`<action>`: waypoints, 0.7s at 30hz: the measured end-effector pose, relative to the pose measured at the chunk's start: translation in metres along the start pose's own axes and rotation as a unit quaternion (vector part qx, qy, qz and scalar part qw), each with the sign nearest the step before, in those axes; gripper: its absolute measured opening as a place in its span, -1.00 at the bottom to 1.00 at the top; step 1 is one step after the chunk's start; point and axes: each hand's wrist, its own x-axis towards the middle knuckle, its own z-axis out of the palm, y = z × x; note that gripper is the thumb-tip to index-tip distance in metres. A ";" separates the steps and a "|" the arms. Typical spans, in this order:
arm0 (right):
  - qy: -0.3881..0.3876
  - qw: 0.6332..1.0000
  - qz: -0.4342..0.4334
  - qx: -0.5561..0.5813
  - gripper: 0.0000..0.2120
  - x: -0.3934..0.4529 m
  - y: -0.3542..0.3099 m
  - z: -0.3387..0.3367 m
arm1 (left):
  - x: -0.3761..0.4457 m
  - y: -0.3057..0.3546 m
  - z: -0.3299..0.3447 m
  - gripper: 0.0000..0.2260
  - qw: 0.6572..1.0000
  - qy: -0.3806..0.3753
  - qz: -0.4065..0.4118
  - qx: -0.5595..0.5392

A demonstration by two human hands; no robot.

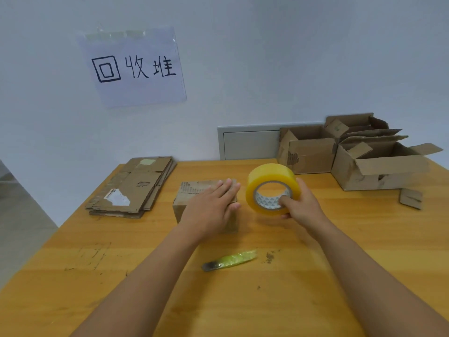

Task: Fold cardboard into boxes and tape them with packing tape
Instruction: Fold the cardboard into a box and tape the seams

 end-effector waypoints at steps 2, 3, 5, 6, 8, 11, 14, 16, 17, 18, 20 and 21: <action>0.010 0.997 -0.025 -0.076 -0.63 -0.001 -0.001 -0.013 | -0.001 0.001 -0.001 -0.52 1.000 0.000 -0.002 -0.011; 0.019 0.991 -0.039 -0.124 -0.55 -0.001 -0.001 -0.019 | -0.001 0.001 -0.002 -0.53 1.000 0.000 -0.004 -0.015; 0.040 0.971 -0.060 -0.227 -0.39 -0.002 0.000 -0.034 | -0.001 0.002 -0.002 -0.54 1.000 0.001 -0.006 -0.019; 0.051 0.958 -0.065 -0.276 -0.33 -0.004 0.001 -0.041 | -0.001 0.001 -0.001 -0.54 1.000 0.005 -0.005 -0.017; 0.062 0.932 -0.067 -0.350 -0.25 -0.007 0.006 -0.050 | -0.002 0.001 0.000 -0.54 1.000 0.012 -0.003 -0.013; 0.069 0.929 -0.057 -0.358 -0.21 -0.013 0.013 -0.053 | -0.002 0.000 0.002 -0.55 1.000 0.022 0.002 -0.016; 0.094 0.955 -0.035 -0.281 -0.23 -0.018 0.020 -0.050 | -0.001 -0.001 0.005 -0.50 0.999 0.028 0.014 -0.013; 0.106 0.979 0.022 -0.173 -0.36 -0.022 0.028 -0.049 | -0.001 0.000 0.006 -0.47 0.999 0.029 0.011 -0.011; 0.107 0.983 0.045 -0.144 -0.47 -0.025 0.032 -0.048 | -0.001 -0.001 0.006 -0.49 1.000 0.028 0.007 -0.011; 0.105 0.983 0.055 -0.141 -0.57 -0.026 0.035 -0.047 | -0.001 -0.001 0.006 -0.52 1.000 0.029 0.005 -0.011; 0.093 0.980 0.055 -0.169 -0.68 -0.027 0.037 -0.045 | 0.000 -0.002 0.005 -0.53 1.000 0.027 0.004 -0.015; 0.086 0.978 0.053 -0.182 -0.70 -0.026 0.036 -0.046 | 0.001 -0.003 0.005 -0.51 1.000 0.024 0.004 -0.019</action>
